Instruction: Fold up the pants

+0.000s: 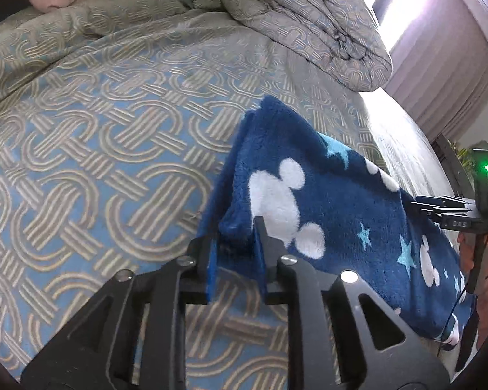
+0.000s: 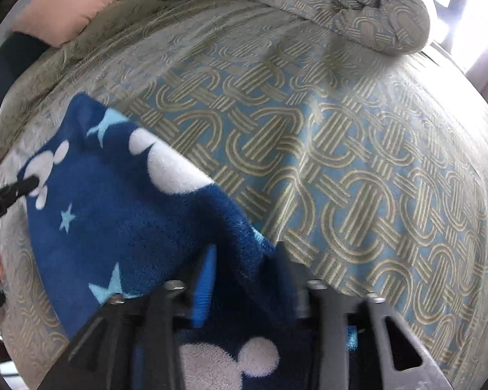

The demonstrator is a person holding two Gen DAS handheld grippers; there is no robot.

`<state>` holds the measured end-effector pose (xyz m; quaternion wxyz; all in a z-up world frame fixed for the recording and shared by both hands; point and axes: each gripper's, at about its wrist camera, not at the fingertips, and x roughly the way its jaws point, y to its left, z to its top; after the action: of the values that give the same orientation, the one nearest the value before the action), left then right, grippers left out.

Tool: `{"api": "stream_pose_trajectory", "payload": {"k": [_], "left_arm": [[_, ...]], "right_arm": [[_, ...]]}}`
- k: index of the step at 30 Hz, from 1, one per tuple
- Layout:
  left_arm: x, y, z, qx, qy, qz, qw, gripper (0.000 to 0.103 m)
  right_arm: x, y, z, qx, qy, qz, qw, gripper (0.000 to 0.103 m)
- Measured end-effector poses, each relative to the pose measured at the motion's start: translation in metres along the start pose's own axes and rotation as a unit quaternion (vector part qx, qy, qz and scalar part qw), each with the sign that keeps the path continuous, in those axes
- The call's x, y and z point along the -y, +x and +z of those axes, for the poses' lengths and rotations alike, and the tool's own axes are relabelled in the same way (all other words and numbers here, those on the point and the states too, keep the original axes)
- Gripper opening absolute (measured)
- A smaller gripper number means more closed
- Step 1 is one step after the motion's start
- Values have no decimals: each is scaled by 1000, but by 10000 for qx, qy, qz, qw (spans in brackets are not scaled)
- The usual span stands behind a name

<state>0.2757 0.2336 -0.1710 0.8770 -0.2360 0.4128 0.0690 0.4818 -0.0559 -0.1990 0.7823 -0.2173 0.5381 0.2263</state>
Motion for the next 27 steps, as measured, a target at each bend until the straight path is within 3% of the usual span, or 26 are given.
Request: {"api": "stream_pose_trajectory", "payload": {"k": [2,4,8,10,11,12,14,15,18,21,23,24,26,27], "left_arm": [[-1,-3,2,75,-5,175,9998,47],[-3,-5,2,128,-45,224,9997,49],[-9,11,-2,-188,-147,171,9996,58],[-4,14,-5,-101,66,272,9996,58],[-2,15,-4,-106,162,318,9993,57],[0,15,-3,-97,250,361,9990,46],[4,17,-1,-173,344,155,9991,26],[7,17,2,-214,377,202,9989,26],[15,15,7,-143,647,473,9967,25],[13,12,13,-31,692,639,9955,26],[11,9,17,61,643,761,9950,26],[10,5,18,171,607,1042,9926,23],[8,1,21,233,581,1483,9869,22],[6,-5,19,165,473,1459,9880,22]], "right_arm": [[3,-9,3,131,29,7,9999,61],[4,-12,9,148,-67,0,9999,62],[-5,-11,20,175,-96,65,9998,63],[-13,-6,30,156,-109,220,9996,64],[-20,1,33,77,-165,246,9995,65],[-27,10,35,-21,-253,189,9995,65],[-41,37,42,-252,-440,-406,9979,55],[-43,49,44,-359,-424,-602,9966,49],[-40,42,50,-77,103,-597,9981,49],[-22,8,43,211,188,-484,9984,52],[1,-14,27,23,114,-331,9994,56],[9,-21,19,-56,69,-317,9995,57],[40,-41,-12,-228,-29,-533,9983,57],[54,-51,-28,-292,-32,-698,9971,57]]}}
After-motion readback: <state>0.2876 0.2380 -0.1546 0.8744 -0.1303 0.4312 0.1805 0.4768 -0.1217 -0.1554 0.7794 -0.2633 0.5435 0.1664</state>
